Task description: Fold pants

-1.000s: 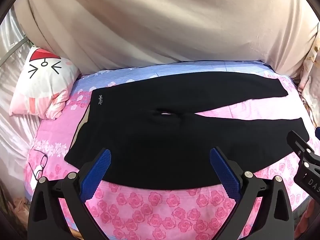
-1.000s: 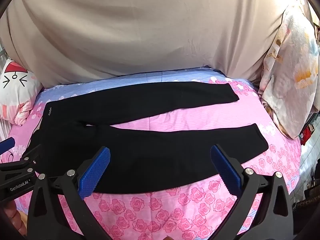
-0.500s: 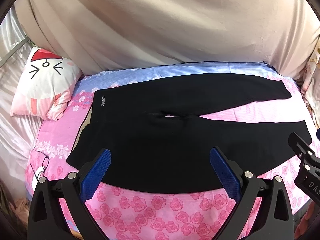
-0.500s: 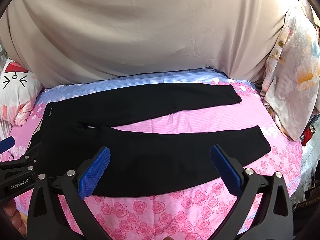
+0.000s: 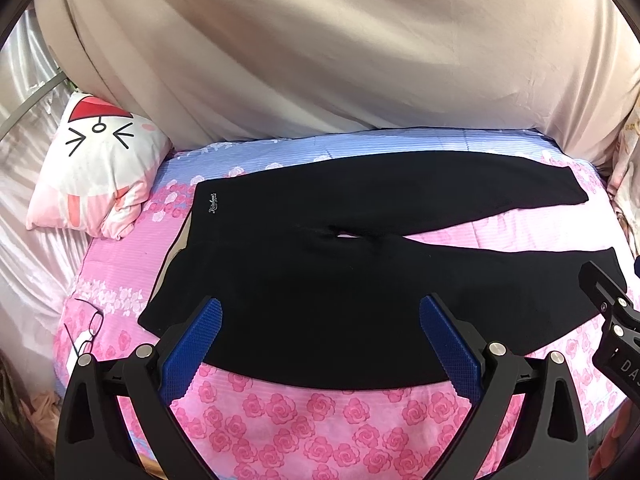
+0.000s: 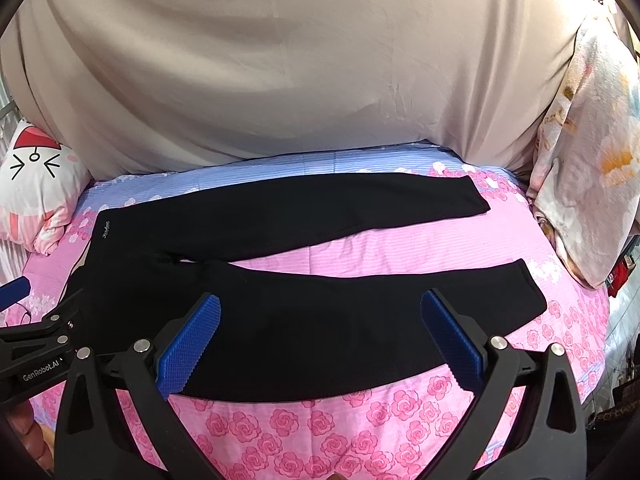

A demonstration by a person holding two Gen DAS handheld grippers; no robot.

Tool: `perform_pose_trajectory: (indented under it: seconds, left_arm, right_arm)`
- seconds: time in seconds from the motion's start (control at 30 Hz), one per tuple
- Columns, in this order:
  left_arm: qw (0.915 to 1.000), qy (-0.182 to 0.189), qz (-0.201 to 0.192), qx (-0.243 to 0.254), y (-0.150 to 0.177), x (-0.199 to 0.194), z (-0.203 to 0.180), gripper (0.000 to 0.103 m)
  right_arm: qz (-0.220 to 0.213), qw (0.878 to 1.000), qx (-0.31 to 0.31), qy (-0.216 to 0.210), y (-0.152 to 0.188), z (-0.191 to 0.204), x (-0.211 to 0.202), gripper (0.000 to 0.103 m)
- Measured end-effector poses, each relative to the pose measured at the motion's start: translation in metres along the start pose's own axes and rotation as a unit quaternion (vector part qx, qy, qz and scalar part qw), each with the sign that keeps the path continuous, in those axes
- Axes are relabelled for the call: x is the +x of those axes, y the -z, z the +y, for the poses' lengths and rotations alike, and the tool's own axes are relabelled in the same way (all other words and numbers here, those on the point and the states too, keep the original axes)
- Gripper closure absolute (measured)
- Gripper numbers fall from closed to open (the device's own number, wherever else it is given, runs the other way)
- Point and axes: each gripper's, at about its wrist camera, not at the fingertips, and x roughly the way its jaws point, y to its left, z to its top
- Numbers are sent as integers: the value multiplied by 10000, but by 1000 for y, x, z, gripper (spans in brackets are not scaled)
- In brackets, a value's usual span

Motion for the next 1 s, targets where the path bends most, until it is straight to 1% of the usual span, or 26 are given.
perform_pose_trajectory:
  seconds: [1.0]
  left_arm:
    - [10000, 37, -28, -4, -3, 2, 1, 5]
  right_arm:
    - [-2, 10000, 20, -4, -4, -1, 2, 5]
